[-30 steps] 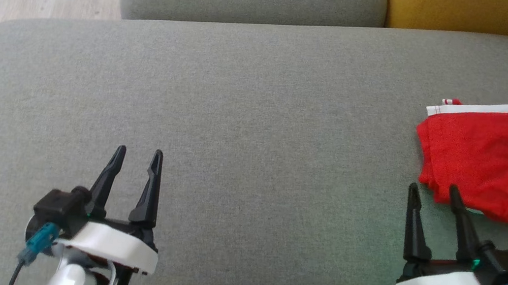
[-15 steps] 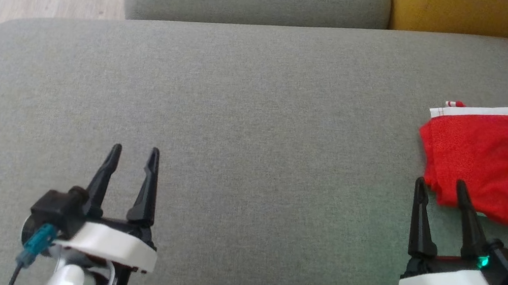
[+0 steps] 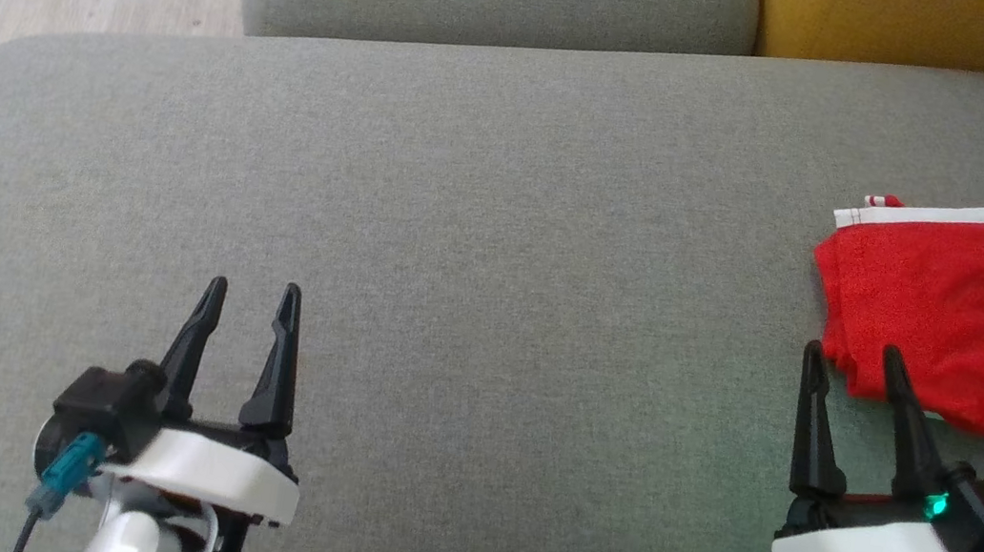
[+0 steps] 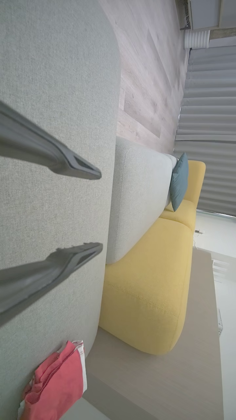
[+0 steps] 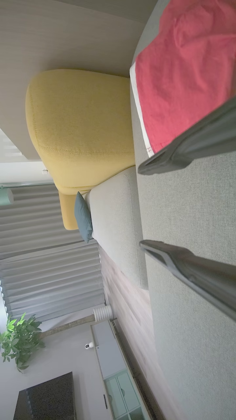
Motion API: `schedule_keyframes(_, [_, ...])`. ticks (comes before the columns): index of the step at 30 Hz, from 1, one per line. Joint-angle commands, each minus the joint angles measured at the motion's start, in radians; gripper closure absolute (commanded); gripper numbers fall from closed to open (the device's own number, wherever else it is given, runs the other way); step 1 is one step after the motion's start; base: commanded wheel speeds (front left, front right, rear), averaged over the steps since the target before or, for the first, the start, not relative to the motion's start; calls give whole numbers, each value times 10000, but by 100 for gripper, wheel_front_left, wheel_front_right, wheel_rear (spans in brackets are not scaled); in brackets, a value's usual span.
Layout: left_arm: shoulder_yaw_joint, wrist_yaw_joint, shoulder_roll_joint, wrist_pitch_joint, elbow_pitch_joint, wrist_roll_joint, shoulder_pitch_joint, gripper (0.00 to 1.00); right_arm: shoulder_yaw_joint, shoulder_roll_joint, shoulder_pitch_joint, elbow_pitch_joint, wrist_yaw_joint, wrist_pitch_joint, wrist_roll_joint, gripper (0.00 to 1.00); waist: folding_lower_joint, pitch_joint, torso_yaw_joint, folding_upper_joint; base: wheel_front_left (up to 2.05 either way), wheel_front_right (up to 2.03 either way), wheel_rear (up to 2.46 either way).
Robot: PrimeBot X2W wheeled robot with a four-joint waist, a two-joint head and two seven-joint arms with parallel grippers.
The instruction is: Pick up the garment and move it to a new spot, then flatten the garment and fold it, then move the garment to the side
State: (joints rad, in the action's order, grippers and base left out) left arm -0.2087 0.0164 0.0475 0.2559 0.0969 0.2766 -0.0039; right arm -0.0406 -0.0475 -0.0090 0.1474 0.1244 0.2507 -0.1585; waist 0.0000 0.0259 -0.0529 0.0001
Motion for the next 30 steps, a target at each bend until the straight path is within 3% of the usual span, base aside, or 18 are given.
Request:
schedule_keyframes(1, [429, -40, 27, 59, -363, -126, -253, 0, -261, -28, -208, -373, 63, 110, -62, 0, 0, 4, 0, -1, 0, 0, 0])
schedule_keyframes(11, [533, -87, 27, 59, -373, 115, -187, 0, -351, -28, -211, -275, 63, 110, 21, 0, 0, 20, -13, -1, 0, 0, 0])
schedule_keyframes(12, [158, -72, -2, 0, -1, 68, 14, 100, -123, 0, 0, 13, 0, 0, 15, 100, 0, 21, -14, -1, 0, 0, 0])
schedule_keyframes(16, [159, -77, -8, -8, 597, 113, 206, 100, -155, 6, 138, 599, -4, -24, -7, 100, 0, 21, -18, -1, 0, 0, 0])
schedule_keyframes(30, [388, -225, 81, -329, 686, 1691, 79, 100, -99, -98, 22, 626, 4, -321, -1748, 100, 0, -7, 43, -1, 0, 0, 0])
